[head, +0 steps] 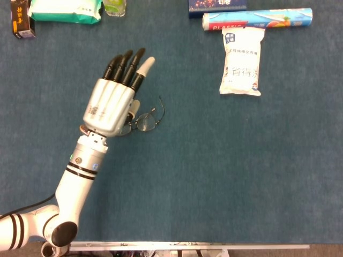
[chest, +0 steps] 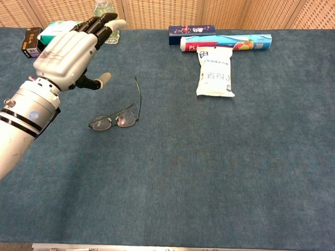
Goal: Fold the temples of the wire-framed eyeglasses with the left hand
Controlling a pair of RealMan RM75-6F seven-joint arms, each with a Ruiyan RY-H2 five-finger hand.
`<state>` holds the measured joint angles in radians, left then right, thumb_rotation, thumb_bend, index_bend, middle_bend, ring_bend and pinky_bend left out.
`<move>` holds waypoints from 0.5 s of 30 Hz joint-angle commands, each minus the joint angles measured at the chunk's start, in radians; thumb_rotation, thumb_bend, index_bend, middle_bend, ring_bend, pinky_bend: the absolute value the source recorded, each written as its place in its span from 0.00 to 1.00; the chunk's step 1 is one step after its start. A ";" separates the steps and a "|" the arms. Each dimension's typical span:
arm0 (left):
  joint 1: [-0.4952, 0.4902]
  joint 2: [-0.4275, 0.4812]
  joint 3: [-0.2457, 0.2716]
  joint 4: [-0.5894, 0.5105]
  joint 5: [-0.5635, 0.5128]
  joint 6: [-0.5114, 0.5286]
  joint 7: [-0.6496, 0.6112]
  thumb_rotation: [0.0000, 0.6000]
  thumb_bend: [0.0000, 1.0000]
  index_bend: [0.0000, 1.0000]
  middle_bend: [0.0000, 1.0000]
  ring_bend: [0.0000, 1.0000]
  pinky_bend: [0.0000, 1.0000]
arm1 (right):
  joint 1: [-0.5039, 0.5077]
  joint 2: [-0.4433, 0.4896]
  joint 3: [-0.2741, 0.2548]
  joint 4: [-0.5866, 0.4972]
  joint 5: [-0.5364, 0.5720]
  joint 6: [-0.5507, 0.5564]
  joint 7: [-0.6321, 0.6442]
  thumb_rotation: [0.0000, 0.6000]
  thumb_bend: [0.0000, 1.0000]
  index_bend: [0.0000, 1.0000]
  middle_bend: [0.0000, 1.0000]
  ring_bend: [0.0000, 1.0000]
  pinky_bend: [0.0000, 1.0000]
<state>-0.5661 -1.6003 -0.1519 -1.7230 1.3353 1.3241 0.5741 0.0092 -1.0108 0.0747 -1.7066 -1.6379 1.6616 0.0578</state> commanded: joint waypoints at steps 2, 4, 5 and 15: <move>-0.009 -0.006 -0.006 -0.010 0.000 -0.012 0.009 1.00 0.33 0.00 0.00 0.00 0.10 | 0.000 0.000 -0.001 0.000 -0.001 0.000 0.001 1.00 0.47 0.47 0.37 0.23 0.41; -0.012 -0.010 -0.009 -0.011 -0.003 -0.017 0.008 1.00 0.33 0.00 0.00 0.00 0.10 | 0.000 0.000 0.000 0.000 -0.001 0.001 0.002 1.00 0.47 0.47 0.37 0.23 0.41; -0.014 -0.012 -0.011 -0.011 -0.003 -0.020 0.007 1.00 0.33 0.00 0.00 0.00 0.10 | 0.000 0.000 0.000 0.000 -0.001 0.000 0.002 1.00 0.47 0.47 0.37 0.23 0.41; -0.023 -0.038 -0.029 -0.015 0.001 -0.021 -0.015 1.00 0.24 0.00 0.00 0.00 0.10 | 0.000 0.002 0.000 0.000 -0.001 0.001 0.005 1.00 0.47 0.47 0.37 0.23 0.41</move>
<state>-0.5882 -1.6368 -0.1794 -1.7392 1.3378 1.3049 0.5578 0.0092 -1.0090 0.0745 -1.7064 -1.6388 1.6631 0.0632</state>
